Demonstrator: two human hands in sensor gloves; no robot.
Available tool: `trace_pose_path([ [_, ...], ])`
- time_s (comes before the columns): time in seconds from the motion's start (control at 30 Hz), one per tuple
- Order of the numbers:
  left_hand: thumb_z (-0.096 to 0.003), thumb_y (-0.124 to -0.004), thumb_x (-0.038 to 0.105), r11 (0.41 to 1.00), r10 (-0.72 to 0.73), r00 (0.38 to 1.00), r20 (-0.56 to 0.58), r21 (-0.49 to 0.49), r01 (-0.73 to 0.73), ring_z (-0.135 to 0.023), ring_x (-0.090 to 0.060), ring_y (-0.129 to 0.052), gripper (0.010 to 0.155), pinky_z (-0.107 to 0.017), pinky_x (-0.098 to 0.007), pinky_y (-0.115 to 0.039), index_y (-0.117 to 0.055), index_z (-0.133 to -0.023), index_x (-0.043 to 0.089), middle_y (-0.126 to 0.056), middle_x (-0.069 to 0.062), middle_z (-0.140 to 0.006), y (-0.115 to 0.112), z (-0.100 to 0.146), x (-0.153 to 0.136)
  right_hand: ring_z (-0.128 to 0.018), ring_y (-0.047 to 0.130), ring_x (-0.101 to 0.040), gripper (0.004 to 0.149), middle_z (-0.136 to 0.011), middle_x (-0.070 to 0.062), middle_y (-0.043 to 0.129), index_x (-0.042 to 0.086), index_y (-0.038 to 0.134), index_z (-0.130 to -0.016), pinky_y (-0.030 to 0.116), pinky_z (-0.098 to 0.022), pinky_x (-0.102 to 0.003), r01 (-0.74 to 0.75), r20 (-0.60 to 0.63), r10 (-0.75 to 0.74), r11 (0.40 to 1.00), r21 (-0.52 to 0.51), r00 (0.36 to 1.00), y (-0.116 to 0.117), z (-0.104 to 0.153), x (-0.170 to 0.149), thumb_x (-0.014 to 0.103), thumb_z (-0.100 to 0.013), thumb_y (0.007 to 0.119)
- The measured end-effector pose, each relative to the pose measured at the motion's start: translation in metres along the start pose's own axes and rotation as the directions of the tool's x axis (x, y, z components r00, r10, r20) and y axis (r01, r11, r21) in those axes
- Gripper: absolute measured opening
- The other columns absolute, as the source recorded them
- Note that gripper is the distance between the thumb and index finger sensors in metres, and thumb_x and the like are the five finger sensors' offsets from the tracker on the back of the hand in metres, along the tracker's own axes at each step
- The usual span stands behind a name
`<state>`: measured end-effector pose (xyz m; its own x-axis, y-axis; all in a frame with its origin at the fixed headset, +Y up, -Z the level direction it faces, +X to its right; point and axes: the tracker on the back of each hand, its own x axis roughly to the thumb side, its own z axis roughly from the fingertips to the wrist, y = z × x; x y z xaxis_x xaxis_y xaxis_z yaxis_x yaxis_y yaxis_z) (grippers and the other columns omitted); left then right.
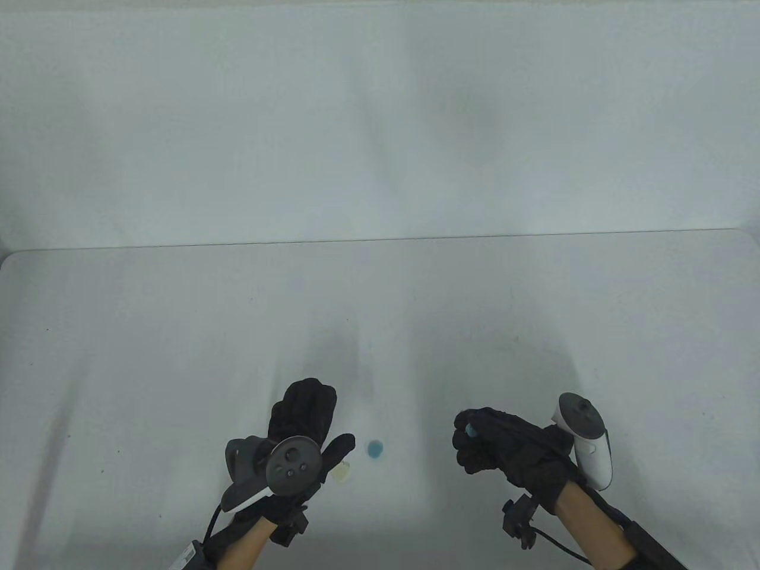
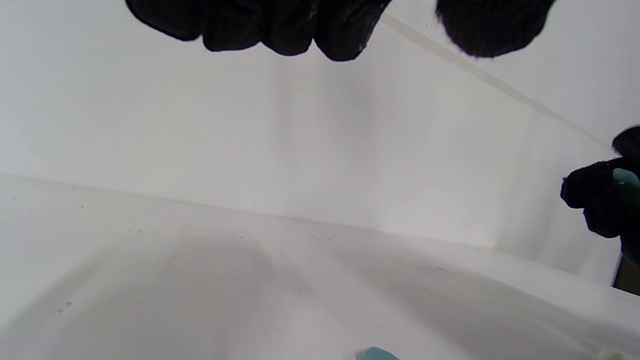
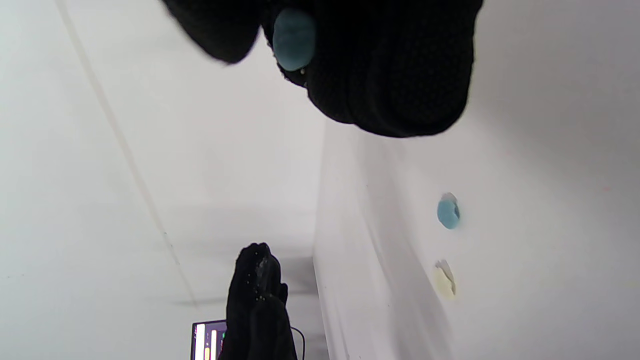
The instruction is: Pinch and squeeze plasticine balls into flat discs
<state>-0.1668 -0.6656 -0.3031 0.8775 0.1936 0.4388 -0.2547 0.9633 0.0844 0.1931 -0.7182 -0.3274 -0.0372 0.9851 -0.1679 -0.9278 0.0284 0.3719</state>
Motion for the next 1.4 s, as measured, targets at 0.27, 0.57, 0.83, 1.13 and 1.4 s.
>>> trace_pose_path([
  [0.27,-0.0550,-0.063,0.051,1.000,0.005,1.000,0.005,0.017,-0.005,-0.106,-0.056,-0.047,0.078,-0.073,-0.063,-0.049,-0.045,-0.114,0.003,-0.042,-0.029,-0.116,0.003,0.001,0.000,-0.049,0.106,-0.021,0.042,-0.068,-0.010,0.098,0.010,0.081,-0.085,0.099,-0.033,-0.023,-0.064,0.019,0.064,0.998,0.007,0.998,0.003,0.001,0.006,0.036,-0.053,0.082],
  [0.57,-0.0549,-0.064,0.051,1.000,0.009,1.000,0.006,0.025,-0.009,-0.106,-0.056,-0.047,0.078,-0.073,-0.063,-0.049,-0.046,-0.114,0.003,-0.042,-0.029,-0.116,0.003,0.002,-0.001,-0.042,0.107,-0.017,0.040,-0.060,-0.006,0.099,0.010,0.083,-0.081,0.099,-0.027,-0.021,-0.123,0.011,0.123,0.992,-0.028,0.992,0.003,0.001,0.007,0.038,-0.053,0.081],
  [0.83,-0.0549,-0.064,0.051,1.000,0.010,1.000,0.006,0.017,-0.010,-0.106,-0.056,-0.047,0.078,-0.073,-0.063,-0.049,-0.046,-0.114,0.003,-0.042,-0.029,-0.116,0.002,0.001,-0.001,-0.061,0.100,-0.029,0.057,-0.079,-0.015,0.091,0.010,0.075,-0.092,0.096,-0.040,-0.027,0.019,0.011,-0.019,1.000,-0.011,1.000,-0.001,0.001,0.000,0.055,-0.058,0.067],
  [1.13,-0.0547,-0.065,0.050,1.000,0.018,1.000,0.006,-0.009,-0.018,-0.106,-0.056,-0.047,0.078,-0.073,-0.063,-0.049,-0.046,-0.114,0.003,-0.042,-0.029,-0.116,0.000,0.000,-0.001,-0.052,0.104,-0.022,0.037,-0.069,-0.011,0.097,0.015,0.082,-0.084,0.096,-0.034,-0.023,-0.041,0.030,0.042,0.999,-0.029,0.999,0.002,0.003,0.005,0.039,-0.059,0.071],
  [1.4,-0.0546,-0.066,0.050,1.000,0.008,1.000,0.008,-0.012,-0.008,-0.106,-0.056,-0.047,0.078,-0.073,-0.063,-0.049,-0.046,-0.114,0.003,-0.042,-0.029,-0.116,0.000,0.000,0.000,-0.045,0.107,-0.017,0.039,-0.063,-0.007,0.100,0.012,0.083,-0.085,0.097,-0.030,-0.021,-0.059,0.031,0.061,0.996,-0.063,0.998,-0.001,0.003,0.006,0.036,-0.056,0.076],
])
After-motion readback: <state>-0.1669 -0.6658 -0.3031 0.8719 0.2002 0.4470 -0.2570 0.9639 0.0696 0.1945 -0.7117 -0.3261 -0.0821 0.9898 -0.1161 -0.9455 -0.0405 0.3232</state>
